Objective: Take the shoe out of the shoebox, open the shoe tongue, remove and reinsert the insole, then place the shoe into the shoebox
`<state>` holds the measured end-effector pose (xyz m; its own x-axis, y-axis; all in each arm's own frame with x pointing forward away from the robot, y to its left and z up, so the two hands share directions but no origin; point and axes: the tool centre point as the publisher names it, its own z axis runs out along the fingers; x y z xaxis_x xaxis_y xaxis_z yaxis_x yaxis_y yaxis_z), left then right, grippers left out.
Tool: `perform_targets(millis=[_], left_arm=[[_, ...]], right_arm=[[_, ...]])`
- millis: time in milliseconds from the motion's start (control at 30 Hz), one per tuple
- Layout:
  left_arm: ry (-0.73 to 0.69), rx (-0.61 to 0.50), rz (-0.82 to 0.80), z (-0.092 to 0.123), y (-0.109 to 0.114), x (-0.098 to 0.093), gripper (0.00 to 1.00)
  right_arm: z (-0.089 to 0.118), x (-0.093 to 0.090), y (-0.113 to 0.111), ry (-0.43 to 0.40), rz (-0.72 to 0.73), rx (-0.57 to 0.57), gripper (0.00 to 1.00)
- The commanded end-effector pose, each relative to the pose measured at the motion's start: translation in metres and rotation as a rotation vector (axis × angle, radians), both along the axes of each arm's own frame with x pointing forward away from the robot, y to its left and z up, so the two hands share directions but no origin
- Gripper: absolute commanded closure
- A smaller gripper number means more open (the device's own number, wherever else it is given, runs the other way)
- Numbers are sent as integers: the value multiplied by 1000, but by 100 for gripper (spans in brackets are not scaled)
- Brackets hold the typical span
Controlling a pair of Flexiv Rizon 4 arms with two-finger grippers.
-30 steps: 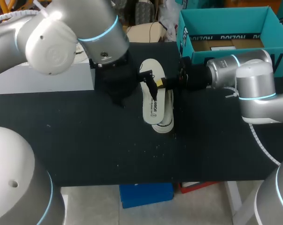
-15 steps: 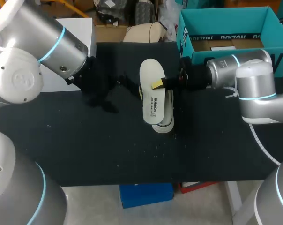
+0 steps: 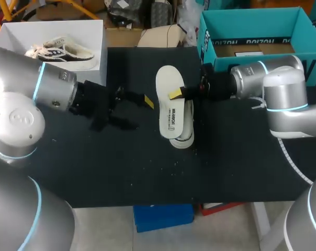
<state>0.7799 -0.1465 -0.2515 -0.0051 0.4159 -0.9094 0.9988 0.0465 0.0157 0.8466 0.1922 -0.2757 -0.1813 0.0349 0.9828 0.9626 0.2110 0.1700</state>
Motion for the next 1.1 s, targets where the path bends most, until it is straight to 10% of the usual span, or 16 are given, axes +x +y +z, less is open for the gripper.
perform_targets(millis=[33, 1033, 1100], left_arm=[[-55, -540, 45, -10, -1, -8, 0], [-78, -461, 67, -42, -29, 21, 0], [-80, -455, 55, -46, -36, 22, 13]], right_arm=[[1, 0, 1, 0, -2, -3, 100], [1, 0, 1, 0, -2, -3, 100], [1, 0, 1, 0, -2, -3, 100]])
